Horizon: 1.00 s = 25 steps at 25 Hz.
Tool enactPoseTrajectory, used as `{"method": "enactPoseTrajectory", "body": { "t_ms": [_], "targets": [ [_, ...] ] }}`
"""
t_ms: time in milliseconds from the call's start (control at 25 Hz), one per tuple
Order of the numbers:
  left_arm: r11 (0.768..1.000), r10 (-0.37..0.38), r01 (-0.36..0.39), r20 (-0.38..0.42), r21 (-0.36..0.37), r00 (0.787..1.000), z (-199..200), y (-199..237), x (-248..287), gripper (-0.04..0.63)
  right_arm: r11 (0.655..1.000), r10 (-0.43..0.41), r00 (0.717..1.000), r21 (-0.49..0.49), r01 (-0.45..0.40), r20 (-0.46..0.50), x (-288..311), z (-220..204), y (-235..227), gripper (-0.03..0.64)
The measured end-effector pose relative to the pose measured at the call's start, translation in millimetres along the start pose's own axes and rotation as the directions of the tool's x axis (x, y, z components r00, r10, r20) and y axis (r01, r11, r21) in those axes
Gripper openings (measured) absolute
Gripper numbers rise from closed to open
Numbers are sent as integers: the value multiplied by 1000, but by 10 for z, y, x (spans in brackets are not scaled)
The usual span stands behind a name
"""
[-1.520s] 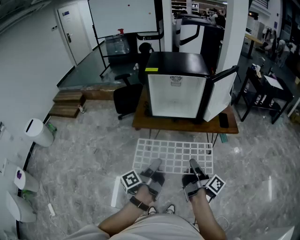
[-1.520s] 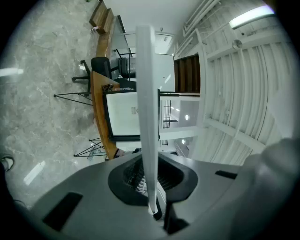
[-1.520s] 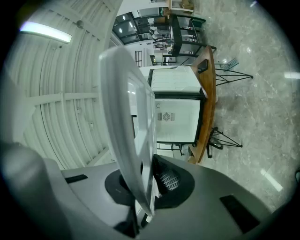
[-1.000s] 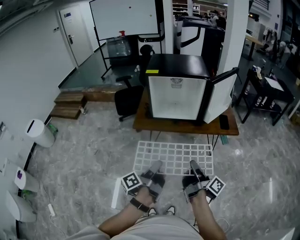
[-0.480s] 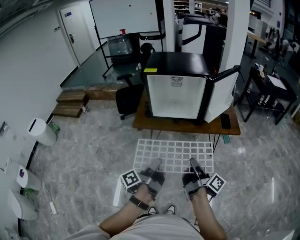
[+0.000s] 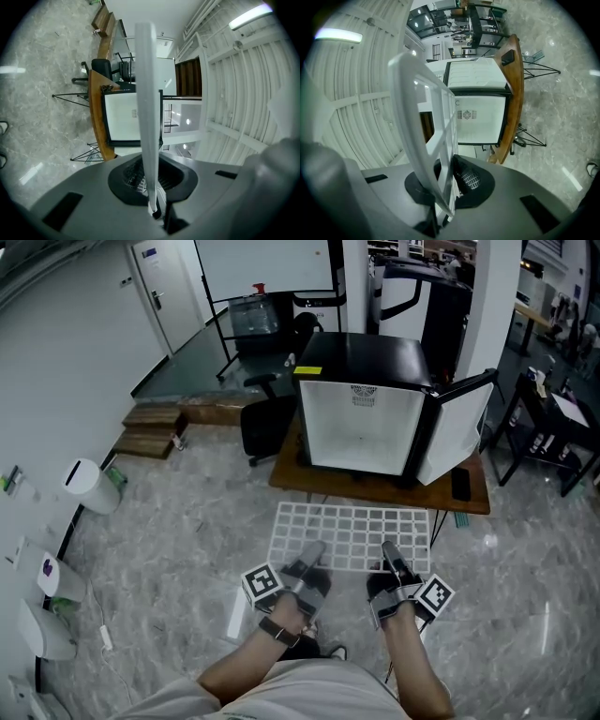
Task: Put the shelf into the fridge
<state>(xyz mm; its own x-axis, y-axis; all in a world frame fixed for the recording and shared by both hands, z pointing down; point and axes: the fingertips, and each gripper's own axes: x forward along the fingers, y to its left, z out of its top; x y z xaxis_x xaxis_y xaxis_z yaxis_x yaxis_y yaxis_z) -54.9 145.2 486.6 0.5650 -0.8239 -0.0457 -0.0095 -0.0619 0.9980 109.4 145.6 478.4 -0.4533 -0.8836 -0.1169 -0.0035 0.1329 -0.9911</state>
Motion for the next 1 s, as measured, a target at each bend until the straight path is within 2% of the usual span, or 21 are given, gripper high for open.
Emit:
{"method": "enactPoseTrajectory", "body": {
  "t_ms": [160,320,640,880,1000],
  "targets": [
    [999,-29,29,-3,-18,1000,133,-36,222,28,1000,2,1000,-12,-2,-1,222,105,-23,46],
    [1000,-28,27,-24,-14,999,377,21,588,28,1000,-11,1000,-25,11,15,574,308,-65,46],
    [996,-80,76,-95,-38,992,716,90,1088,28,998,-6,998,-59,10,66,1028,493,-227,46],
    [999,-48,42,-172,-33,984,1251,59,1822,28,997,-29,990,-69,38,137,1737,854,-220,46],
    [997,-71,68,-193,-25,979,1337,46,1999,28,996,-22,987,-81,35,157,1871,928,-255,46]
  ]
}}
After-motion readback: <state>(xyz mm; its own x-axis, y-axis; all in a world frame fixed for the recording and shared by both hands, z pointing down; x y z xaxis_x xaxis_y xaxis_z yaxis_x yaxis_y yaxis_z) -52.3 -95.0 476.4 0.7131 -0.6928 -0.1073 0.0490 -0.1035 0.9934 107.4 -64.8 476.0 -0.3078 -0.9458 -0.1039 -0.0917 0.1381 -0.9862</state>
